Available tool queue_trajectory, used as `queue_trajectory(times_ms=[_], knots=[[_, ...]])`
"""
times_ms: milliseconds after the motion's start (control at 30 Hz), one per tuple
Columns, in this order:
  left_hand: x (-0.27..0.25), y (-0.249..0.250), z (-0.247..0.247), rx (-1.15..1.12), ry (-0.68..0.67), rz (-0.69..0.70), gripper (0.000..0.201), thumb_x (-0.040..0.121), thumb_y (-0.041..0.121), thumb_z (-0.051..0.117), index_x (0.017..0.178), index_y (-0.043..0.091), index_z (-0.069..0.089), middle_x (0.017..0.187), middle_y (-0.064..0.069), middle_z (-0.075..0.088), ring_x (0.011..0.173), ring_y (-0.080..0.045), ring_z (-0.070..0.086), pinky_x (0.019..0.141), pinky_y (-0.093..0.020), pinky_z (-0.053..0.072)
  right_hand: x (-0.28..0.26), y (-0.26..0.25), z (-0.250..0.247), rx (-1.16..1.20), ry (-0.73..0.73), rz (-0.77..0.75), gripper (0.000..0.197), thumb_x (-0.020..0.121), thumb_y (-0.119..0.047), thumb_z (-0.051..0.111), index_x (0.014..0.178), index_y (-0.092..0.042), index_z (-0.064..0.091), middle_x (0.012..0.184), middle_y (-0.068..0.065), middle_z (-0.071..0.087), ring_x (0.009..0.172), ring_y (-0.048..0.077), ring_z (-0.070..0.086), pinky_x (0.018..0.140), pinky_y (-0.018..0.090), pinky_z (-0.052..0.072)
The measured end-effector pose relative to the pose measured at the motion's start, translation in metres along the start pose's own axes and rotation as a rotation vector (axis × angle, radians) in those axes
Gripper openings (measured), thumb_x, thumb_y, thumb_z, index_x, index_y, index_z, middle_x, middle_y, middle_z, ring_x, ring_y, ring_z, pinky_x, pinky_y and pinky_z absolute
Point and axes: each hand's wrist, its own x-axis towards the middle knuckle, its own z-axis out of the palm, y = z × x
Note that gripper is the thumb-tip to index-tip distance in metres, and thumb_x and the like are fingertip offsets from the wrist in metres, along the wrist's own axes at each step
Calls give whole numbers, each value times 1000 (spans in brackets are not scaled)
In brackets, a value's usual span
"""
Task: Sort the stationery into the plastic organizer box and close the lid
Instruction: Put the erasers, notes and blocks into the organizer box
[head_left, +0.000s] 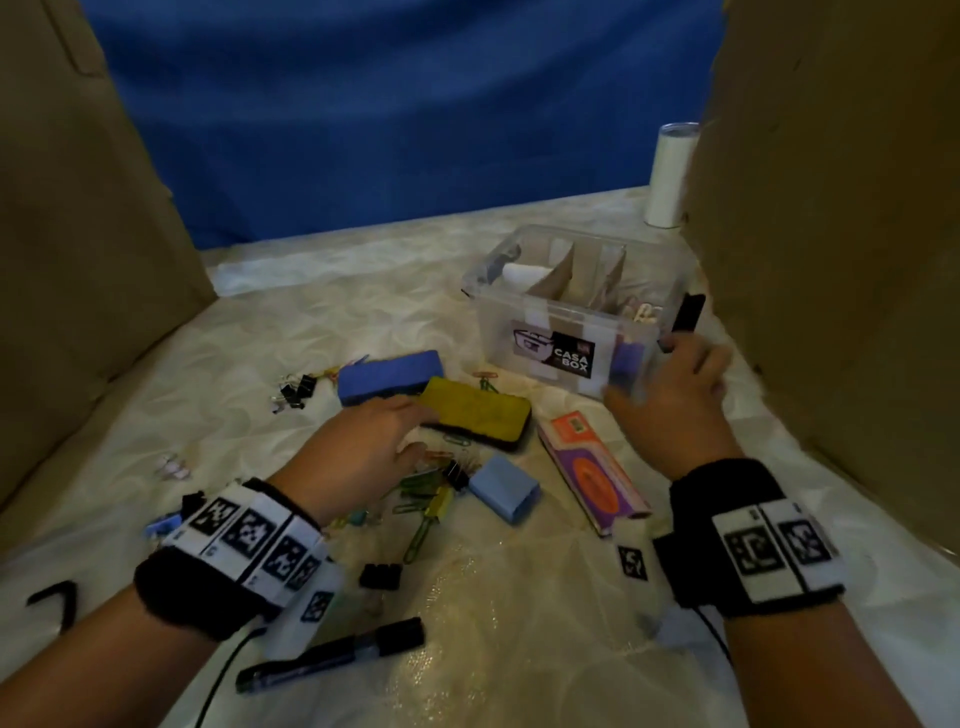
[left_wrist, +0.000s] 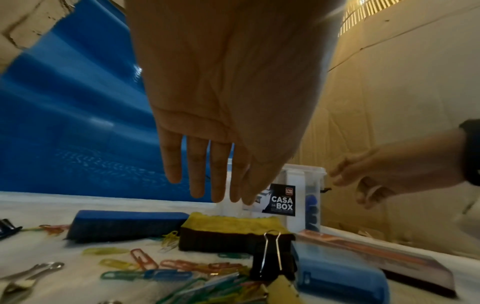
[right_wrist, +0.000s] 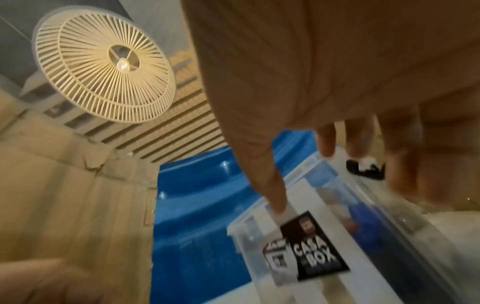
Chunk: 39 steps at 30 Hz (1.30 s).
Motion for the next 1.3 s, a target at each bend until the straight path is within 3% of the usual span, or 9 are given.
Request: queue_trajectory(times_ms=[167, 400, 533, 633, 767, 900, 1167, 1233, 1300], knots=[[13, -4, 5, 14, -27, 26, 43, 95, 33, 51, 137, 26, 45, 138, 3, 47, 119, -19, 47, 91, -32, 44, -6, -2, 32, -349, -488, 96, 86, 79, -52, 65, 144, -11, 25, 152, 14, 12, 132, 35, 38, 106, 43, 38], [48, 18, 4, 228, -168, -30, 54, 93, 15, 52, 144, 21, 33, 155, -3, 24, 140, -29, 25, 108, -44, 32, -5, -11, 43, -601, -560, 105, 89, 78, -45, 70, 145, -12, 22, 146, 13, 29, 131, 32, 41, 100, 40, 42], [67, 30, 7, 260, -146, -33, 55, 95, 10, 46, 146, 21, 29, 153, -7, 26, 140, -31, 24, 112, -47, 28, -6, -14, 33, -232, -476, 87, 75, 79, -37, 70, 139, -11, 32, 138, 11, 40, 120, 27, 50, 91, 32, 44], [78, 33, 9, 224, -190, 32, 55, 93, 9, 51, 143, 19, 33, 145, -8, 37, 131, -32, 36, 101, -45, 38, -10, -19, 28, 220, -394, 119, 55, 82, -25, 68, 127, -16, 38, 107, 2, 53, 94, 18, 57, 81, 31, 44], [86, 31, 10, 222, -254, 81, 51, 87, 16, 60, 135, 18, 42, 139, -7, 44, 122, -32, 46, 97, -48, 46, -10, -27, 27, 670, -364, 261, 40, 84, -12, 56, 121, -11, 40, 93, 5, 49, 81, 18, 53, 73, 35, 47], [86, 26, 7, 190, -241, 164, 58, 84, 26, 66, 136, 17, 43, 137, -7, 45, 122, -30, 43, 98, -46, 45, -13, -26, 24, 855, -411, 301, 29, 85, -6, 51, 111, -13, 41, 87, 9, 46, 79, 24, 53, 87, 46, 49], [43, -8, -27, -352, -84, 17, 61, 91, 50, 50, 144, 23, 35, 133, 0, 45, 123, -19, 45, 98, -30, 40, -13, -31, 26, 1155, -381, 274, 24, 77, -9, 53, 99, -9, 45, 73, 8, 42, 63, 19, 47, 63, 32, 46], [30, -20, -31, -558, -72, -28, 57, 91, 52, 48, 141, 25, 40, 133, 7, 49, 122, -13, 49, 99, -28, 41, -12, -37, 31, 1169, -353, 266, 38, 66, -17, 57, 102, -10, 46, 68, 7, 42, 59, 18, 46, 56, 28, 45], [19, -30, -33, -754, -54, -71, 56, 84, 59, 48, 132, 29, 51, 128, 11, 57, 119, -11, 54, 103, -34, 43, -12, -45, 36, 1155, -327, 243, 33, 71, -17, 59, 101, -10, 48, 66, 6, 43, 58, 17, 46, 55, 28, 44]])
